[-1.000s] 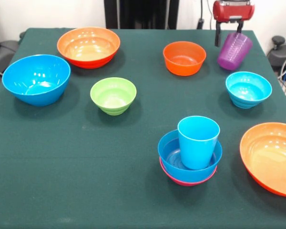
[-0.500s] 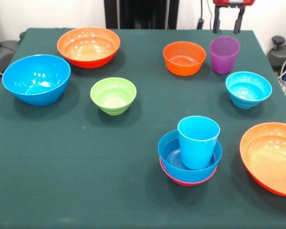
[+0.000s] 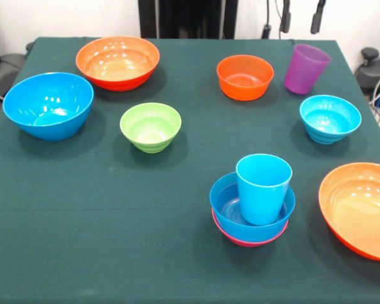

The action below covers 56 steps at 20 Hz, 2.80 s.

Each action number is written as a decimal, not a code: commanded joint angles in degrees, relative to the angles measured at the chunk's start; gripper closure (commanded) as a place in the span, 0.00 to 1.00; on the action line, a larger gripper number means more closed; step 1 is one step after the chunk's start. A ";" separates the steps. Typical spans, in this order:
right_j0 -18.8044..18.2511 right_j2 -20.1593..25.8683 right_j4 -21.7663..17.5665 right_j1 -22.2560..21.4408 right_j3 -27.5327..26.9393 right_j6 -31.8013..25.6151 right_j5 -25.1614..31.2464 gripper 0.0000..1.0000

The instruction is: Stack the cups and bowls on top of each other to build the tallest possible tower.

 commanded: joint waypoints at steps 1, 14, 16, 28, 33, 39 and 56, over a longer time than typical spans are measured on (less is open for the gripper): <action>-0.29 3.32 0.65 0.19 -2.51 6.20 5.54 0.00; 3.83 -0.54 3.06 0.76 -2.73 8.28 2.95 0.00; 2.58 0.39 2.57 0.87 -2.14 9.38 -0.99 0.00; 1.30 1.13 2.60 1.53 -2.37 9.63 -4.14 1.00; -0.11 2.62 2.07 1.10 -2.71 8.71 -2.32 1.00; -0.29 3.28 1.97 0.53 -3.33 6.11 4.02 1.00; -1.34 4.39 1.57 1.69 -3.33 5.88 4.36 1.00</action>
